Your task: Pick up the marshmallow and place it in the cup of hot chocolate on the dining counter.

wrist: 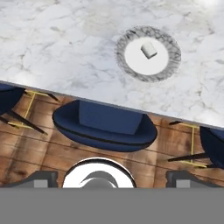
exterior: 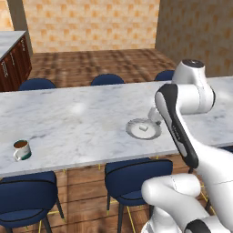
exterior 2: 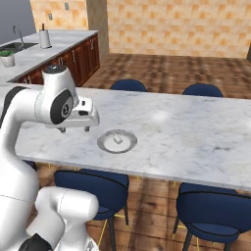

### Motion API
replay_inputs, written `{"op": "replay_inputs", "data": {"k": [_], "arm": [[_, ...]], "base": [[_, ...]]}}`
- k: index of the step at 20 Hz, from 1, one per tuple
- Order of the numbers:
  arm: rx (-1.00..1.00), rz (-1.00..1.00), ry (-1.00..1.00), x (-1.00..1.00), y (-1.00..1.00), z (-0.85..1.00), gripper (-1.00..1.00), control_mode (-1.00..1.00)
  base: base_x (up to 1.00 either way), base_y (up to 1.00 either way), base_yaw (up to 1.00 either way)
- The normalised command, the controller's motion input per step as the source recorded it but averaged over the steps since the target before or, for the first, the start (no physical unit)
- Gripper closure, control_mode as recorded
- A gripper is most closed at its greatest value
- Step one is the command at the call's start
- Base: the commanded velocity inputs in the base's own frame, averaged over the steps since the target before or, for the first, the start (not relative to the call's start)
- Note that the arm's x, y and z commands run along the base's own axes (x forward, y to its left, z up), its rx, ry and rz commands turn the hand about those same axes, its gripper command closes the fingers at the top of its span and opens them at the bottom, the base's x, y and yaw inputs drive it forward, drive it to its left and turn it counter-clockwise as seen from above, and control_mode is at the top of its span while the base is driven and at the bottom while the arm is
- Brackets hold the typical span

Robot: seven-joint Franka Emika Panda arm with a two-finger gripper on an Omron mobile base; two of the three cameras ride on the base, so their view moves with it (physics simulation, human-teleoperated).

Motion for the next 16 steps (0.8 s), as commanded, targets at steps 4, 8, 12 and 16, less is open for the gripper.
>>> {"op": "replay_inputs", "data": {"k": [4,8,12,16], "arm": [[-0.02,0.18,0.05,0.02,-0.18,-0.15,-1.00,-1.00],[0.00,0.17,0.15,0.33,-0.19,-0.17,-1.00,-1.00],[0.00,0.12,0.17,0.54,-0.02,-0.17,-1.00,-1.00],[-0.01,0.13,0.18,0.48,0.00,-0.25,-1.00,-1.00]], "base": [[0.00,0.00,0.00],[0.00,0.00,0.00],[0.00,0.00,0.00],[0.00,0.00,0.00]]}}
